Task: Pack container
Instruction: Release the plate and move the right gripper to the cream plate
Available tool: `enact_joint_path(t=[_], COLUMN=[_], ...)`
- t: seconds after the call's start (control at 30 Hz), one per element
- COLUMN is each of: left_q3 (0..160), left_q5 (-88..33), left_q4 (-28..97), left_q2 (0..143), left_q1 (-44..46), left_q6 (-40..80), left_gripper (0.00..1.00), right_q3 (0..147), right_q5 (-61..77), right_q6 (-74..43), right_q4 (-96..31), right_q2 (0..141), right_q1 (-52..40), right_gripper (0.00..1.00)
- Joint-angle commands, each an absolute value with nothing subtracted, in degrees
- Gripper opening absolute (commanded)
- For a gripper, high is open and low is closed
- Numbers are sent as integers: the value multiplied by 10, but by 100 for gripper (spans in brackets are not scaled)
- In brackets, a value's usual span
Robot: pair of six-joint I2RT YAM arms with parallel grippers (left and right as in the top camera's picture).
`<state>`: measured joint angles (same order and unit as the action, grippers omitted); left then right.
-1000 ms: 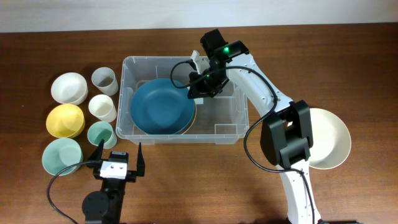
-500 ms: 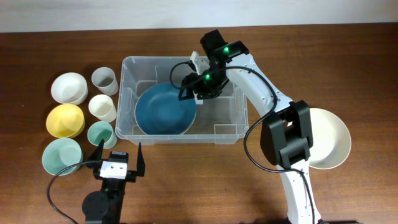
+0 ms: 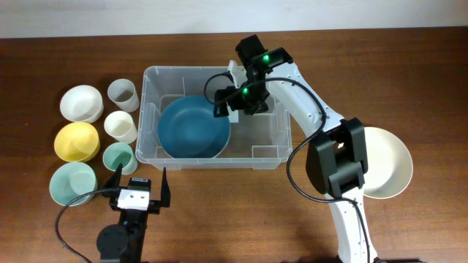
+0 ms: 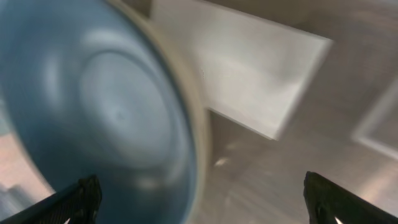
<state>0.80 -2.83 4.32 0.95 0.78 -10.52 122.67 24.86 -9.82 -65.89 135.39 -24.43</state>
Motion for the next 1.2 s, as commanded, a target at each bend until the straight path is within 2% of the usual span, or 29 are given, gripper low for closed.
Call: enact_joint_path(t=[0.0,0.17,0.3,0.43,0.5,0.6,0.73,0.8,1.0,1.17], left_q3=[5,5,5,5,5,5,5,5,5,5], left_q5=[-32,-32,-32,-32,-32,-32,-32,-32,-32,-32], left_q4=[44,44,44,44,44,44,44,44,44,44], left_q2=[7,7,7,7,7,7,7,7,7,7], left_q1=[5,5,5,5,5,5,5,5,5,5], left_q6=[-112,-112,-112,-112,-112,-112,-112,-112,-112,-112], left_gripper=[100,100,100,100,100,100,100,100,100,100], right_q3=[1293,1411,1491,1538,1535,1522,1451,1380,1242,1145], right_q5=[95,-160,-241,-240,-226,-115,4,53,58,85], right_q6=[-93,-149,-207,-276,-280,-257,-216,-212,-215,-290], right_q4=[-681,-763,-854,-961,-973,-973,-973,-973,-973,-945], right_q2=[1310,1267,1248,1216,1205,1199,1199,1199,1198,1198], right_q1=[-243,-230,-183,-74,-33,59,127,149,149,119], right_gripper=[99,99,99,99,99,99,99,99,99,99])
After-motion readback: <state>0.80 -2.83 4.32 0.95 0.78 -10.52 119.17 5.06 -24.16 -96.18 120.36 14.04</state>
